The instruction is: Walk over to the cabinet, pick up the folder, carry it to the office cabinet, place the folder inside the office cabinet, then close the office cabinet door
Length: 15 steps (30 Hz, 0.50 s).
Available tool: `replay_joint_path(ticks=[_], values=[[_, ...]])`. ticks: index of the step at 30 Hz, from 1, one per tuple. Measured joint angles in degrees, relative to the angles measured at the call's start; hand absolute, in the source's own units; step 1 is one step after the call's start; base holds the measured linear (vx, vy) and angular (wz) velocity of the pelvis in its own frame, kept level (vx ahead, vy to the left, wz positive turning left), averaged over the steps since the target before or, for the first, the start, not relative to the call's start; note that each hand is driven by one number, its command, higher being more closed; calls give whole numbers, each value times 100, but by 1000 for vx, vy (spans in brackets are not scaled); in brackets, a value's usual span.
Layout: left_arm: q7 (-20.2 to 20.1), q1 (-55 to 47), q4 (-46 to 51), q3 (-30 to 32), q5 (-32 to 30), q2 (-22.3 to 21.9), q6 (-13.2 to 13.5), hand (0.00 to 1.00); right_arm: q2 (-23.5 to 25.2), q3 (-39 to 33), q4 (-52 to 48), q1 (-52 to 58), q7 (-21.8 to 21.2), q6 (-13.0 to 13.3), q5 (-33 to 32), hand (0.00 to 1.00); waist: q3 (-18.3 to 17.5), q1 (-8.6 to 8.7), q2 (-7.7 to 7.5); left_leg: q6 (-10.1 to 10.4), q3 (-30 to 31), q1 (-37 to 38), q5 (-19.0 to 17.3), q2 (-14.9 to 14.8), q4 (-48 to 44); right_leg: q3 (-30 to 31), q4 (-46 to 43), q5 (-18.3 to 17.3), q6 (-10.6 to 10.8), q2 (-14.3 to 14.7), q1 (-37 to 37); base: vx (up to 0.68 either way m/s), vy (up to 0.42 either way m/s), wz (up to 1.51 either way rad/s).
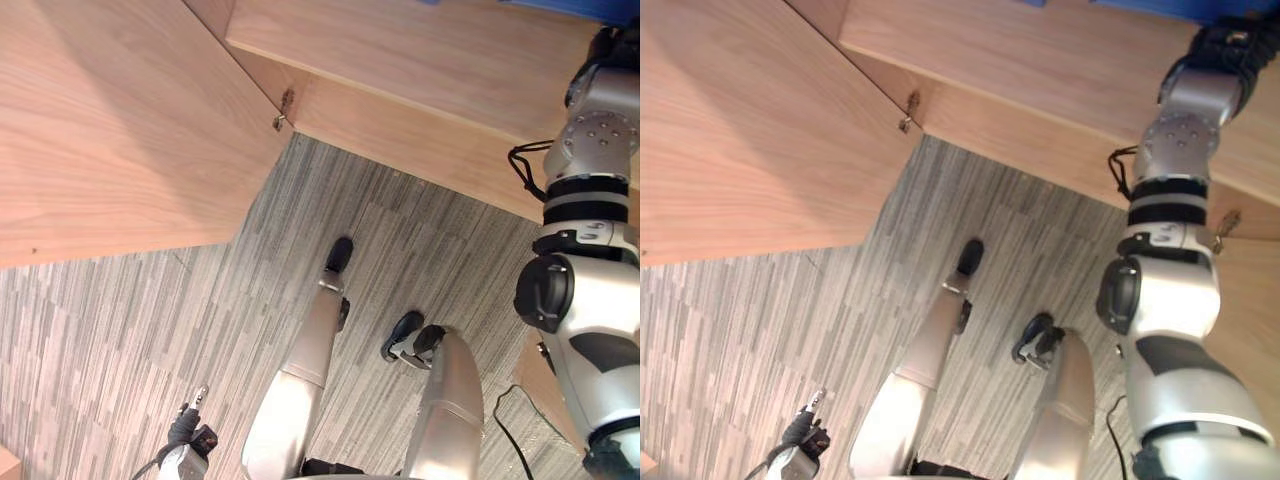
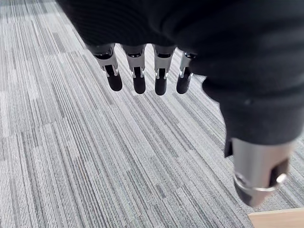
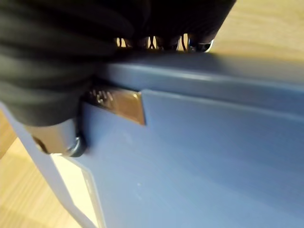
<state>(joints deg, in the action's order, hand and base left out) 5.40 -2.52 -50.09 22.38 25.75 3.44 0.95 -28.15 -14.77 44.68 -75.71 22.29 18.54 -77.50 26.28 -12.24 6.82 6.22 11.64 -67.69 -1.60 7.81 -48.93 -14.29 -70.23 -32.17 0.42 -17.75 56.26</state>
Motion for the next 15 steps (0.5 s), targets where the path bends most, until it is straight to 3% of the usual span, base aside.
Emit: replay_joint_path(ticks=[2, 6, 10, 15], values=[[2, 5, -11, 20, -2, -164, -30, 0, 25, -8, 2, 1, 2, -47, -1, 100, 5, 8, 8, -36, -110, -417, -255, 45, -631, 170, -547, -192, 47, -68, 352, 5, 108, -5], [6, 9, -36, 20, -23, -266, -54, 0, 50, -195, 63, 8, 32, -89, -5, 100, 22, -2, 42, -80, -316, -650, -345, 55, -1080, 330, -1053, -385, 102, -226, 559, -21, 71, 5], [52, 10, -92, 20, -24, -267, -53, 0, 57, -266, 58, 8, 28, -105, 7, 100, 20, -15, 44, -99, -514, -784, -354, -118, -1185, 381, -1214, -436, 136, -245, 691, -2, -21, 1], [86, 8, -138, 20, -63, -268, -53, 0, 57, -429, -3, 7, 27, -103, 15, 100, 20, -22, 44, -145, -526, -790, -318, -127, -1187, 378, -1225, -426, 103, -247, 696, 42, -43, 1]])
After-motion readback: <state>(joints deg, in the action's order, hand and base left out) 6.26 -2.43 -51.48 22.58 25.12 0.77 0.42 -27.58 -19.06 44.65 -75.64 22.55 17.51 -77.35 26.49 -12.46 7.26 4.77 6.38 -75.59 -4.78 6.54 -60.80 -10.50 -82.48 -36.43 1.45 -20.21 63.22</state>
